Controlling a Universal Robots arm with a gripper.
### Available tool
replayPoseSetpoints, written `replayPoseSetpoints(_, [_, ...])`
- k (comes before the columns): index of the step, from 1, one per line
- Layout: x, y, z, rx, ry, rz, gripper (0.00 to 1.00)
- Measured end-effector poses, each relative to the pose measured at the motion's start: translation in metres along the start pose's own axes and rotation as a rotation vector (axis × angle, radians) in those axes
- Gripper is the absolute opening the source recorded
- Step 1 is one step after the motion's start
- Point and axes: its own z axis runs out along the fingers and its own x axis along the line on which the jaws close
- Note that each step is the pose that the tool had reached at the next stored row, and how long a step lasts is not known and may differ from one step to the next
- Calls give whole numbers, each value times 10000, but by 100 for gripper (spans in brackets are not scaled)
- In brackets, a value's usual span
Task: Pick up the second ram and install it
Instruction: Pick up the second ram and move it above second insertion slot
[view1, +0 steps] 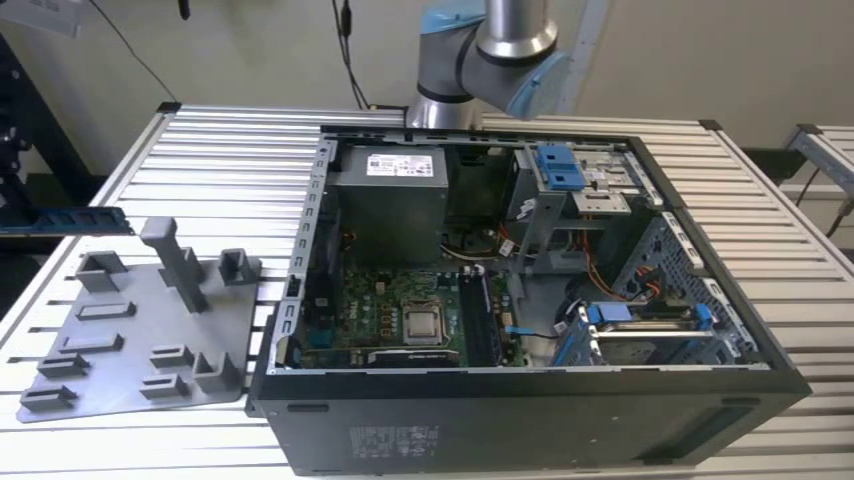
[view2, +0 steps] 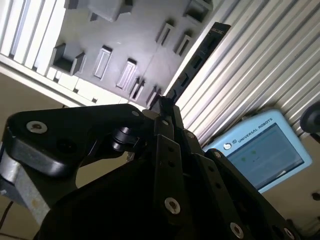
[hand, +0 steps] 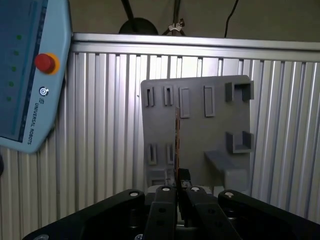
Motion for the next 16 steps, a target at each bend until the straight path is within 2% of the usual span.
replayPoseSetpoints(9, [5,-190,-1,-10,0,1,14])
replayPoseSetpoints(16, [10,-375,-1,-24,0,1,14])
